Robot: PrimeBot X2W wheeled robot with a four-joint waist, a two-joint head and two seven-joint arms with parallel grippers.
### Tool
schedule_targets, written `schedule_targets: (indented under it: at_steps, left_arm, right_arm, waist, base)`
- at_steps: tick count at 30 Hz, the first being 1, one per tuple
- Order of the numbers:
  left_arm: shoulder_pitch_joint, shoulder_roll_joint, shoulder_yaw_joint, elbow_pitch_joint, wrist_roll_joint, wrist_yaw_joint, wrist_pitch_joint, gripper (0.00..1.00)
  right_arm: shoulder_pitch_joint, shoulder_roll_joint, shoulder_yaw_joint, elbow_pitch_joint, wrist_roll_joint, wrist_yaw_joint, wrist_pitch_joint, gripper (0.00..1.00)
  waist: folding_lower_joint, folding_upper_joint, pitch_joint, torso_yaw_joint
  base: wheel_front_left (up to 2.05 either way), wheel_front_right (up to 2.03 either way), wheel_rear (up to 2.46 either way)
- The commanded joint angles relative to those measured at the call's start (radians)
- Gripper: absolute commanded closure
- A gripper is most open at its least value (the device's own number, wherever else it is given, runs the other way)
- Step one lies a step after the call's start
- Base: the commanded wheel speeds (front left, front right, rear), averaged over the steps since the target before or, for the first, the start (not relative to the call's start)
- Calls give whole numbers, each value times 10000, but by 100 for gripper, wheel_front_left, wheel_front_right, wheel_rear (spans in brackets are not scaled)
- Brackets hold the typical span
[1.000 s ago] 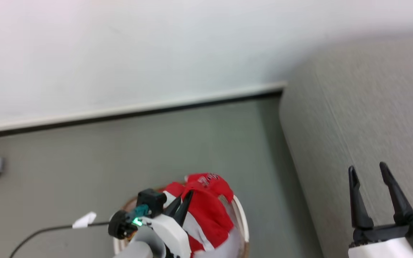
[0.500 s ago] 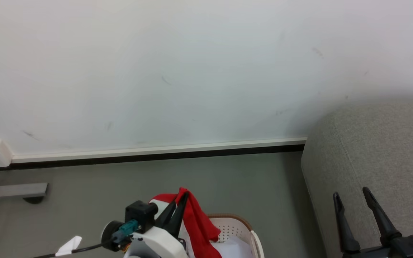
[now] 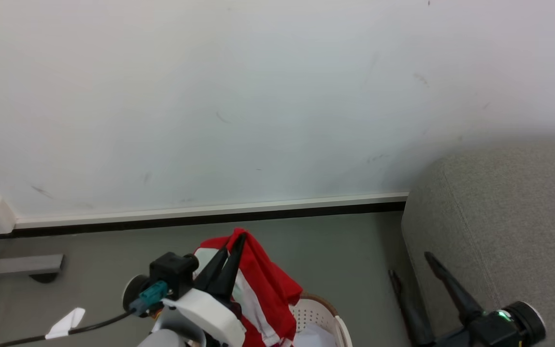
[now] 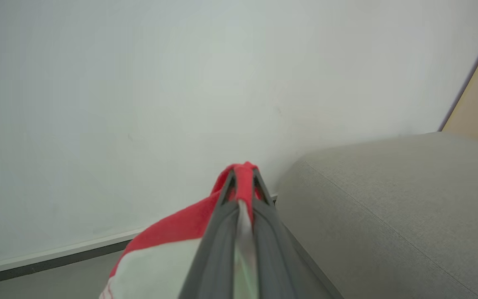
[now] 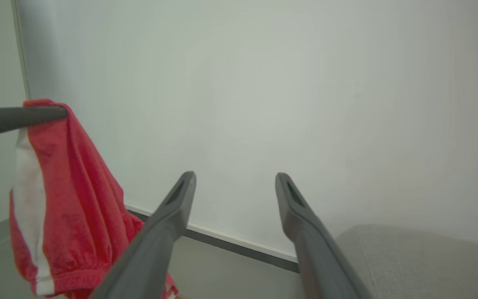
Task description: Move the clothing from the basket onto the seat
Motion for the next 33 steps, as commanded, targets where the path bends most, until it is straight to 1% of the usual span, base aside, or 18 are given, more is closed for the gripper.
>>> schedule_targets:
  at_steps: [1, 6, 10, 13, 18, 20, 23, 24, 25, 26, 27, 30, 33]
  left_arm:
    - [-109, 93, -38, -247, 12, -63, 103, 100]
    - [-328, 25, -282, -823, 18, -241, 463, 100]
    - [-548, -86, -559, -1080, 95, -412, 721, 100]
    - [-682, -174, -750, -1256, 100, -567, 845, 100]
    - [-814, -304, -1028, -1647, 11, -791, 1047, 100]
    - [-785, -298, -1130, -1778, 50, -812, 1156, 100]
    - [-712, -340, -1237, -1965, -49, -857, 1266, 100]
    - [-684, -346, -1278, -2008, -87, -886, 1309, 100]
    - [-661, -350, -1298, -2039, -133, -898, 1316, 100]
    - [-634, -346, -1317, -2050, -148, -892, 1340, 100]
    - [-611, -335, -1340, -2038, -124, -894, 1363, 100]
    - [-565, -309, -1389, -1964, -181, -929, 1371, 100]
    - [-553, -293, -1391, -1894, -197, -925, 1356, 100]
  right_arm:
    - [-298, -210, 506, 38, 225, -21, -25, 0]
    - [-1214, -729, 2314, 236, 905, -21, -25, 0]
    - [-2071, -922, 3590, 535, 1337, -21, -25, 0]
    - [-2645, -1013, 4367, 877, 1541, -21, -25, 0]
    - [-3352, -1093, 5080, 1648, 1678, -21, -25, 0]
    - [-3511, -1035, 5160, 1962, 1741, -21, -25, 0]
    - [-3645, -842, 5011, 2472, 1977, -21, -25, 0]
    - [-3628, -736, 4977, 2645, 2131, -21, -25, 10]
    - [-3656, -632, 4961, 2745, 2281, -21, -26, 62]
    - [-3701, -575, 4992, 2842, 2416, -21, -25, 95]
    - [-3720, -524, 5046, 2901, 2603, -21, -25, 100]
    - [-3823, -469, 5050, 2870, 3052, -21, -25, 100]
    - [-3897, -487, 4960, 2768, 3221, -21, -26, 100]
  waist:
    - [1, 0, -7, -25]
    - [1, 0, 8, -61]
    - [1, 0, 36, -86]
    - [1, 0, 47, -68]
    - [1, 0, 39, 12]
    - [1, 0, 26, 46]
    - [1, 0, 38, 80]
    - [1, 0, 41, 90]
    - [1, 0, 46, 96]
    - [1, 0, 55, 98]
    - [1, 0, 69, 94]
    - [1, 0, 107, 43]
    - [1, 0, 126, -18]
  base:
    - [0, 0, 0]
    - [0, 0, 0]
    - [0, 0, 0]
    - [0, 0, 0]
    - [0, 0, 0]
    - [0, 0, 0]
    - [0, 0, 0]
    - [0, 0, 0]
    - [0, 0, 0]
    - [0, 0, 0]
    - [0, 0, 0]
    - [0, 0, 0]
    - [0, 0, 0]
